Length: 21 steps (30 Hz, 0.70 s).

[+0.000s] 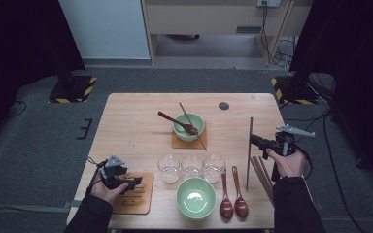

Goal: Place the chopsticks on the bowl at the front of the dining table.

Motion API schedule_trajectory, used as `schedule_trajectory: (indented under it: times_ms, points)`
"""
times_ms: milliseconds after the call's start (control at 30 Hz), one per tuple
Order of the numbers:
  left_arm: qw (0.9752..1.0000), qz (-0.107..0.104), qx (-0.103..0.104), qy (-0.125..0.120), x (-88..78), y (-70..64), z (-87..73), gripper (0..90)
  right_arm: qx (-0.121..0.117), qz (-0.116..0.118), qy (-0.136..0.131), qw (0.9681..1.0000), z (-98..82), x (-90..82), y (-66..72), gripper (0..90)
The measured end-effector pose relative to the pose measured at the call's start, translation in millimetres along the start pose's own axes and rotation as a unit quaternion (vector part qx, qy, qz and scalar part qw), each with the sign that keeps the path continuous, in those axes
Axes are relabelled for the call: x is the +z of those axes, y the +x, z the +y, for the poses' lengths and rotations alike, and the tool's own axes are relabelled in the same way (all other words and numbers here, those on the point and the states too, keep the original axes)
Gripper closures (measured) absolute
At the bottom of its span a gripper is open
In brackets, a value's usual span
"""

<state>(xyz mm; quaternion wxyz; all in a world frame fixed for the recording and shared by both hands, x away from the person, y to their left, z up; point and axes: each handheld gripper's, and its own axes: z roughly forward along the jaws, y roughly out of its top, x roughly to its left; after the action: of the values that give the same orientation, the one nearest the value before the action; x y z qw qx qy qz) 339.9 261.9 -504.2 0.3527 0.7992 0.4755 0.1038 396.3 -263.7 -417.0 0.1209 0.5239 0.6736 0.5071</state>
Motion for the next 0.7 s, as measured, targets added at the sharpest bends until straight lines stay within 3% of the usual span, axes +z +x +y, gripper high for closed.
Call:
schedule_trajectory:
  times_ms: [267,700]
  points:
    - [1.0000,0.000,-0.001,-0.001,-0.3,0.3,0.0,21.4,-0.006,0.011,-0.032,0.9994,19.7,-1.8,9.4,84.3]
    - [1.0000,0.001,0.000,-0.001,-0.3,0.5,0.0,21.4,-0.016,0.017,-0.061,0.9978,44.0,0.0,16.7,84.3]
